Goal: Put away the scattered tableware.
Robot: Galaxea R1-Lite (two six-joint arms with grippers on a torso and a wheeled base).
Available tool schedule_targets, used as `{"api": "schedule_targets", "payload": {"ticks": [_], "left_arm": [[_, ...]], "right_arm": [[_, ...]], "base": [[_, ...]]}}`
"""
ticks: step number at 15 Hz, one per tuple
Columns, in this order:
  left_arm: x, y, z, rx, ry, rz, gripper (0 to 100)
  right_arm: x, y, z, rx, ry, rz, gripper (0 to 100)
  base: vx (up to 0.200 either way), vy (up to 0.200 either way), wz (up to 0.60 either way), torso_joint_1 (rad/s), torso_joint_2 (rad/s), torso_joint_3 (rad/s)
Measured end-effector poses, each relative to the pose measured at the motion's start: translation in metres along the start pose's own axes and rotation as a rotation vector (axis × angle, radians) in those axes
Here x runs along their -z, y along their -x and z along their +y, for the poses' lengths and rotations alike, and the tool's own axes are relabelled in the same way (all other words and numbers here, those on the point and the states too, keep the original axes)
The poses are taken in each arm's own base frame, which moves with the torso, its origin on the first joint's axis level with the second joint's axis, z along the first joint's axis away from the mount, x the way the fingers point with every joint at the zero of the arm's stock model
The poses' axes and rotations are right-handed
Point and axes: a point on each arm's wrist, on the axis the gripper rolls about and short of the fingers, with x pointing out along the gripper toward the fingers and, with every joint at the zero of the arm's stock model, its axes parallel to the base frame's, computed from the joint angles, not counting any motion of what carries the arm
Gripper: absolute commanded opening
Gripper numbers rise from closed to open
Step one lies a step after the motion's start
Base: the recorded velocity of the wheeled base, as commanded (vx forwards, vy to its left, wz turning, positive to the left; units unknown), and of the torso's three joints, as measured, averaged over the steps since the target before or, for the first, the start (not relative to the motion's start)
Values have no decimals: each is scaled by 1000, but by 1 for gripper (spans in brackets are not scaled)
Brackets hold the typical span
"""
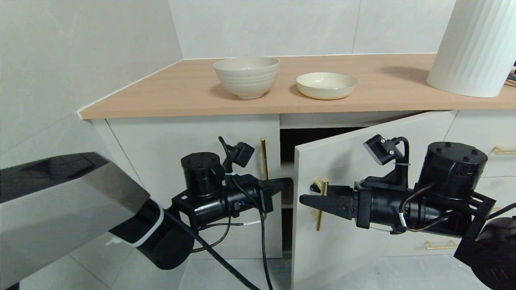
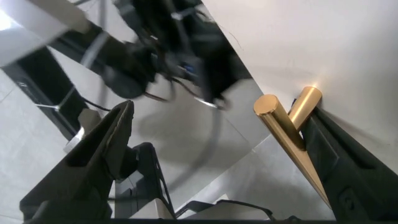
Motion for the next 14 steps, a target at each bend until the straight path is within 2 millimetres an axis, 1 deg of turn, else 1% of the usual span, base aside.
{"api": "schedule_targets", "payload": {"ticks": [2, 5, 7, 9, 12, 14], "left_arm": [[7, -18, 1, -31, -24, -55, 0], [17, -31, -3, -7, -32, -62, 0], [19, -34, -5, 7, -38, -70, 0], [18, -35, -8, 23, -40, -68, 0], [14, -34, -13, 44, -46, -72, 0], [7, -36, -15, 45, -54, -91, 0]], "right_arm": [[1, 1, 0, 1, 1, 2, 100], [4, 3, 1, 5, 18, 10, 100], [10, 7, 0, 30, 52, 18, 100], [24, 16, -4, 126, 52, 37, 100], [28, 26, -4, 176, 48, 28, 100], [31, 33, 2, 176, 47, 32, 100]], "base": [[0, 0, 0, 0, 0, 0], [0, 0, 0, 0, 0, 0], [0, 0, 0, 0, 0, 0], [0, 0, 0, 0, 0, 0], [0, 0, 0, 0, 0, 0], [0, 0, 0, 0, 0, 0]]}}
